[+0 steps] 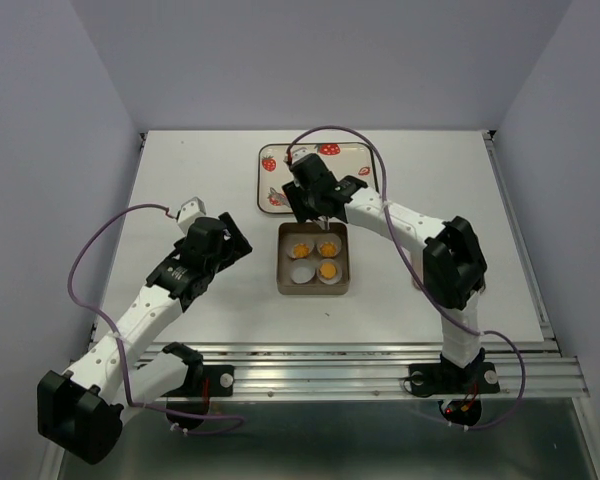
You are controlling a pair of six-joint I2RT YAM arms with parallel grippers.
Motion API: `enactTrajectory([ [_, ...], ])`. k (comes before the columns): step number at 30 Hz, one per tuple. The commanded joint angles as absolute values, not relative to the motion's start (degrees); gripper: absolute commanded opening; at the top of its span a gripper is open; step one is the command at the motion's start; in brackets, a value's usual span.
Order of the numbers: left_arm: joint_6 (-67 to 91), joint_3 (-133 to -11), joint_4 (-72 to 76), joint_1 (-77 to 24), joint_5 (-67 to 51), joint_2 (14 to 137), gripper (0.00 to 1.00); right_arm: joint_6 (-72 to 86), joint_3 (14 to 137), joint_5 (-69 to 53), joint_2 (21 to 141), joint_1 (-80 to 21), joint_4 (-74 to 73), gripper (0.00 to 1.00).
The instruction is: Pack the cookies
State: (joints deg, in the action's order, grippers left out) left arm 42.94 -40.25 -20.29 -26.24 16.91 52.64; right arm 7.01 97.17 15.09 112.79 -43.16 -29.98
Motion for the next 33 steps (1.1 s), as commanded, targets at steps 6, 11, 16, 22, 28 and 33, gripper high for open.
enactTrajectory([
  [6,43.07,-42.45,-20.83,-26.45,19.51,52.30,0.99,5.71,102.83,20.03,116.98,-42.63,-29.53,0.62],
  [11,43.15,-42.63,-20.83,-26.46,20.04,52.91,0.99,5.54,104.15,20.30,119.18,-42.63,-30.23,0.61],
  [16,43.07,-42.71,-20.83,-26.46,20.21,53.17,0.99,5.62,105.47,20.30,120.85,-42.63,-31.37,0.56],
  [22,43.15,-42.89,-20.83,-26.45,20.30,53.17,0.99,6.68,105.12,20.30,119.62,-42.63,-31.99,0.51],
  [28,43.24,-42.71,-20.74,-26.46,20.04,53.00,0.99,7.03,104.24,20.74,117.51,-42.63,-31.82,0.44],
  [33,43.33,-42.80,-20.83,-26.45,19.95,52.38,0.99,6.59,104.41,21.36,115.14,-42.63,-30.32,0.43],
])
